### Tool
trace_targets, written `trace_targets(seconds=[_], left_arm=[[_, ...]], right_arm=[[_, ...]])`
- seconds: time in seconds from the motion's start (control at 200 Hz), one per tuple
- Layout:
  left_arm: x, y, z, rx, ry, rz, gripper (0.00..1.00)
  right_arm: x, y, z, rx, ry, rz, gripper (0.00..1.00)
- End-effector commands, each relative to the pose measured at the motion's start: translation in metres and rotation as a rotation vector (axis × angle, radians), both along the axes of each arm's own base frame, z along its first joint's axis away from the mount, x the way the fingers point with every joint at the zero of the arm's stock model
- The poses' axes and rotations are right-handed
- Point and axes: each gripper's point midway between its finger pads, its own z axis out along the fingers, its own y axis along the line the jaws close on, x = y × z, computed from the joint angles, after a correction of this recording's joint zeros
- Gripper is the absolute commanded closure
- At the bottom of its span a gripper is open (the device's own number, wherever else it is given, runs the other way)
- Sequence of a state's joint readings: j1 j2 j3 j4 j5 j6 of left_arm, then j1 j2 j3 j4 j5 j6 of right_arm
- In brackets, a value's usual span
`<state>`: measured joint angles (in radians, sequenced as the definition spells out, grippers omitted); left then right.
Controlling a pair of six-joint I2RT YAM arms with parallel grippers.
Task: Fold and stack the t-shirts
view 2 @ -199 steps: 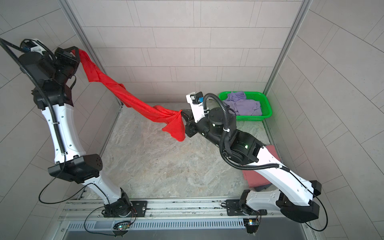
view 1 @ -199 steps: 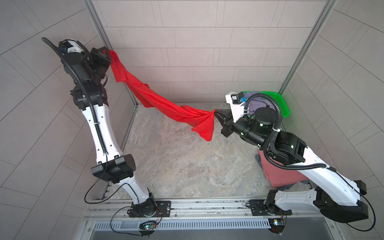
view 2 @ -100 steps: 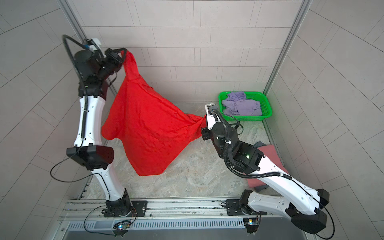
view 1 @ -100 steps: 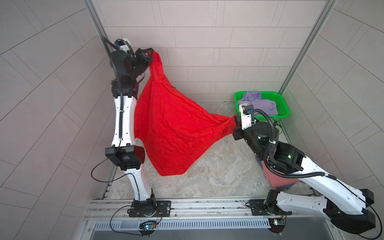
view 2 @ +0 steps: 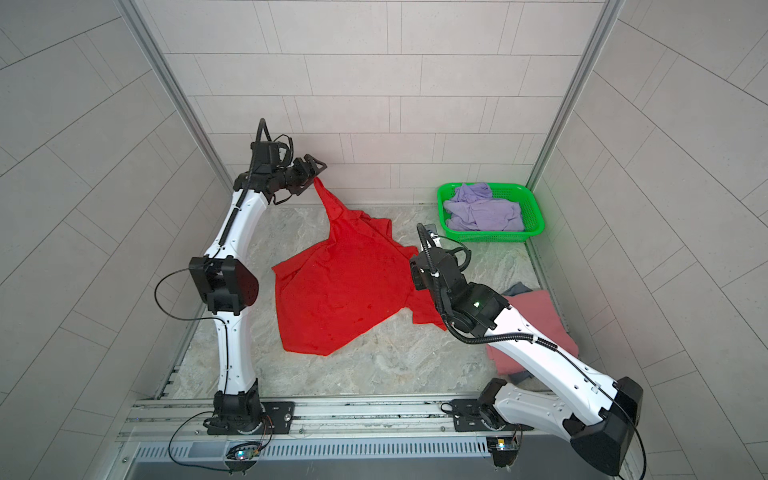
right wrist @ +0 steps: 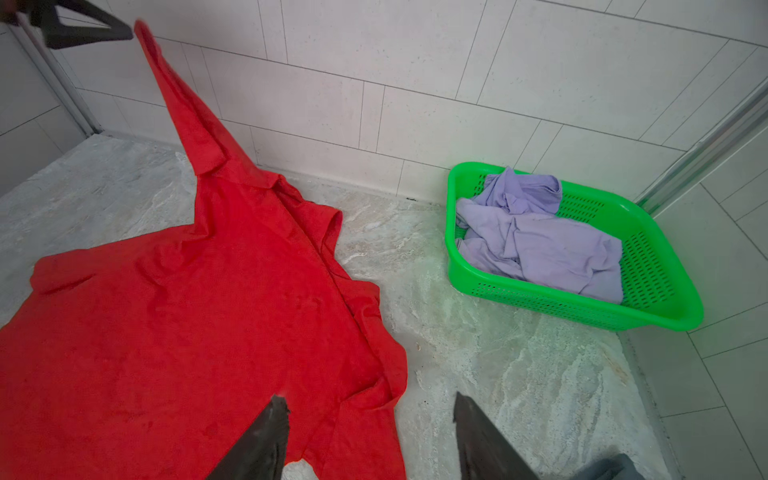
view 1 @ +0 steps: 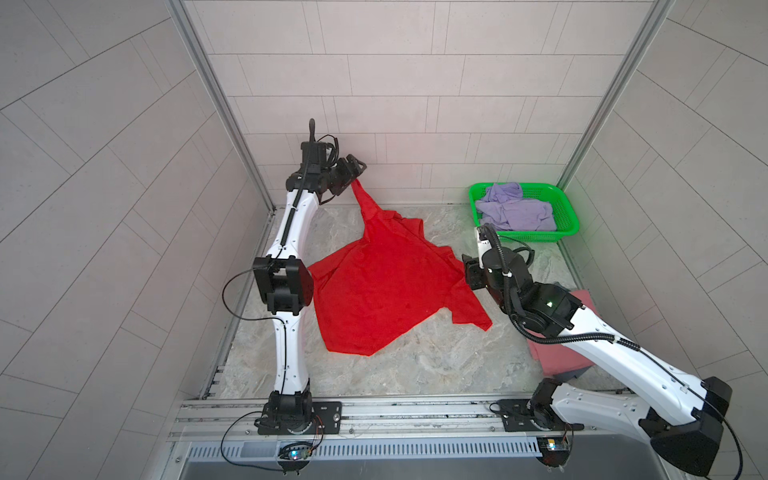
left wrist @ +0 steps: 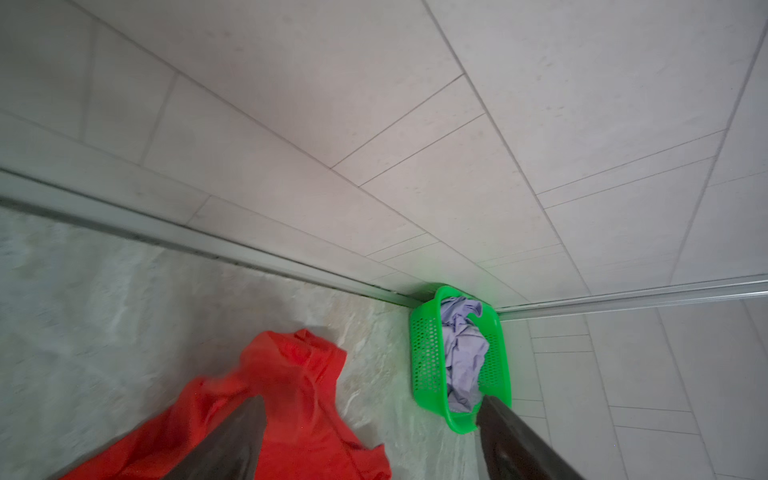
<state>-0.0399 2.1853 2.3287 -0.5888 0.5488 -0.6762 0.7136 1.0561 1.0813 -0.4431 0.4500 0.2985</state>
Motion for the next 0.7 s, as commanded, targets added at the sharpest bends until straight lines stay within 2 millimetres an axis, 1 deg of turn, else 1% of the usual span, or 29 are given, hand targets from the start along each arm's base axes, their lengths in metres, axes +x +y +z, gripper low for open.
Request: trace_targets(seconds=[0.0,0.005,0.015,0.025,0.03,0.05,0.055,0.06,0.065,0.09,0.155,0.295,0.36,0.4,0.44,0.5,0.6,0.695], left_arm=[[-0.062,0.014,0.011,0.146,0.049,-0.031,0.14],[-0.063,0.014,0.005,0.148,0.065,-0.031,0.14],[-0.069,0.015,0.004,0.153,0.071,-0.031,0.14],[-0.073,0.015,-0.005,0.158,0.097,-0.033,0.14],[-0.076,0.015,-0.002,0.161,0.092,-0.033,0.14],[-0.085,0.016,-0.014,0.174,0.125,-0.034,0.14],[-0.087,0.016,-0.021,0.178,0.143,-0.036,0.14],[-0.090,0.016,-0.021,0.181,0.145,-0.036,0.14],[-0.091,0.016,-0.026,0.186,0.157,-0.038,0.14],[-0.105,0.016,-0.035,0.201,0.185,-0.042,0.13],[-0.140,0.018,-0.068,0.239,0.286,-0.042,0.13],[-0.213,0.005,-0.132,0.274,0.466,-0.084,0.12],[-0.242,-0.003,-0.157,0.268,0.548,-0.114,0.12],[-0.256,-0.006,-0.172,0.271,0.592,-0.127,0.13],[-0.266,-0.010,-0.184,0.279,0.615,-0.136,0.12],[-0.273,-0.016,-0.197,0.289,0.614,-0.148,0.12],[-0.272,-0.023,-0.213,0.277,0.607,-0.150,0.12],[-0.270,-0.023,-0.231,0.277,0.635,-0.133,0.13]], right_arm=[[-0.006,-0.010,0.001,0.081,0.026,-0.016,0.35],[-0.006,-0.011,0.000,0.084,0.028,-0.018,0.34],[-0.005,-0.012,-0.001,0.089,0.033,-0.021,0.34],[-0.005,-0.013,-0.004,0.093,0.039,-0.023,0.34],[-0.005,-0.013,-0.005,0.095,0.043,-0.025,0.34],[-0.003,-0.015,-0.009,0.106,0.056,-0.031,0.34],[-0.003,-0.016,-0.011,0.107,0.061,-0.032,0.34],[-0.003,-0.016,-0.013,0.110,0.064,-0.032,0.33],[-0.002,-0.016,-0.014,0.114,0.070,-0.033,0.34],[0.001,-0.017,-0.022,0.128,0.095,-0.034,0.34],[0.010,-0.018,-0.043,0.162,0.160,-0.035,0.34],[0.033,-0.005,-0.082,0.175,0.265,-0.004,0.34],[0.044,0.004,-0.101,0.172,0.308,0.019,0.35],[0.050,0.009,-0.111,0.168,0.332,0.027,0.37],[0.057,0.013,-0.121,0.163,0.351,0.031,0.37],[0.068,0.018,-0.136,0.160,0.376,0.031,0.39],[0.082,0.020,-0.157,0.160,0.428,0.010,0.40],[0.091,0.020,-0.188,0.181,0.510,-0.017,0.42]])
